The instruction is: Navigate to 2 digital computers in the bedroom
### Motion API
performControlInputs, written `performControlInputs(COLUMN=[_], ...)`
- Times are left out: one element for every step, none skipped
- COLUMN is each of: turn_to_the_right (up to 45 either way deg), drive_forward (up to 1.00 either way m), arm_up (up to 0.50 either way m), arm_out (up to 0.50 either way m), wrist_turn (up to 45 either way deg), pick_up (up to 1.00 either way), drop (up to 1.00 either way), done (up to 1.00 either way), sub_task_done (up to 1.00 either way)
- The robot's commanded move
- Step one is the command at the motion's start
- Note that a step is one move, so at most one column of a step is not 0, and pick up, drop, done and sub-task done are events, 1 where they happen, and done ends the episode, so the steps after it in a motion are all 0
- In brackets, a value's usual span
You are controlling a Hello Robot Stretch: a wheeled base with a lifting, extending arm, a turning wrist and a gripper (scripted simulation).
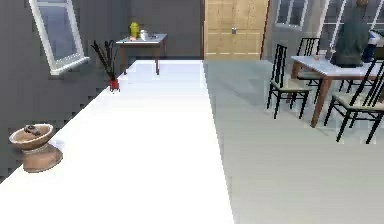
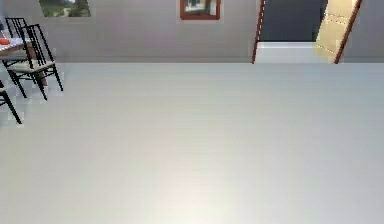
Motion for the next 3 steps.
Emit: performControlInputs(turn_to_the_right=[45.0,45.0,24.0], drive_forward=[0.0,0.0,0.0], arm_up=[0.0,0.0,0.0], arm_out=[0.0,0.0,0.0], wrist_turn=[0.0,0.0,0.0], pick_up=[0.0,0.0,0.0], drop=[0.0,0.0,0.0], done=[0.0,0.0,0.0], sub_task_done=[0.0,0.0,0.0])
